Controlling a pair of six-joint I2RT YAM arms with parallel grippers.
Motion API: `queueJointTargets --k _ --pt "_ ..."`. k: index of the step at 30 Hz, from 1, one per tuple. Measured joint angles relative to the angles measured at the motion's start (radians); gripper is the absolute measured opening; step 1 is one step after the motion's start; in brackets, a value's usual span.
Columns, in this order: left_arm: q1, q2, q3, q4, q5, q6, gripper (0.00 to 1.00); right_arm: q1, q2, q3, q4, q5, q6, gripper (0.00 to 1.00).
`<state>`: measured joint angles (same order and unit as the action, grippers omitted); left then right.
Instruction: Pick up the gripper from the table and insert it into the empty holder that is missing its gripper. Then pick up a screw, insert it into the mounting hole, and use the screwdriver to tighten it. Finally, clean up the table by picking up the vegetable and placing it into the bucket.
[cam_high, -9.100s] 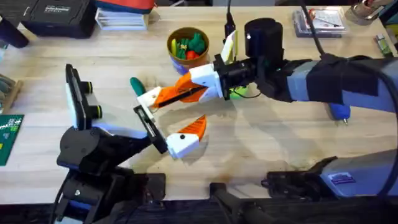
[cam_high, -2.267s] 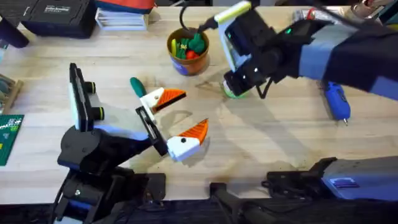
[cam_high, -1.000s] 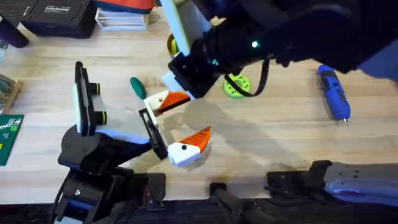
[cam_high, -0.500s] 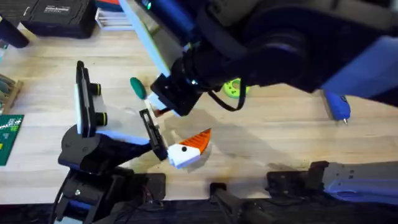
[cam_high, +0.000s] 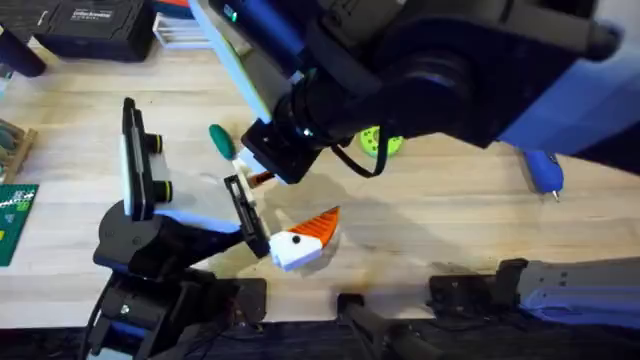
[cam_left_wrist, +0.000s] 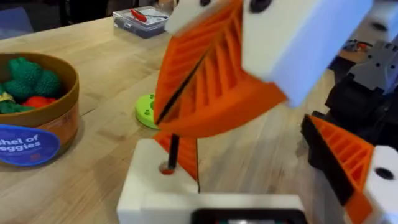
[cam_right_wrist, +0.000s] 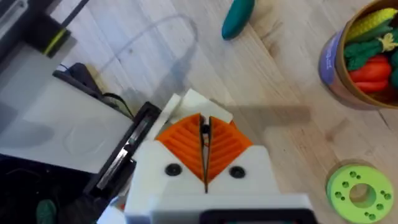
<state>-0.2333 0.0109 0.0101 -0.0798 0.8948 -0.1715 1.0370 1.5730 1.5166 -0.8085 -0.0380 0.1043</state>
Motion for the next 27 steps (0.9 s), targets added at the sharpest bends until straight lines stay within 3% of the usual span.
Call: queueJointTargets --k 27 --pt "0.000 0.000 0.000 -0.002 0.000 -0.004 0.986 0.000 0.031 0.005 -0.001 -0.012 -0.008 0.005"
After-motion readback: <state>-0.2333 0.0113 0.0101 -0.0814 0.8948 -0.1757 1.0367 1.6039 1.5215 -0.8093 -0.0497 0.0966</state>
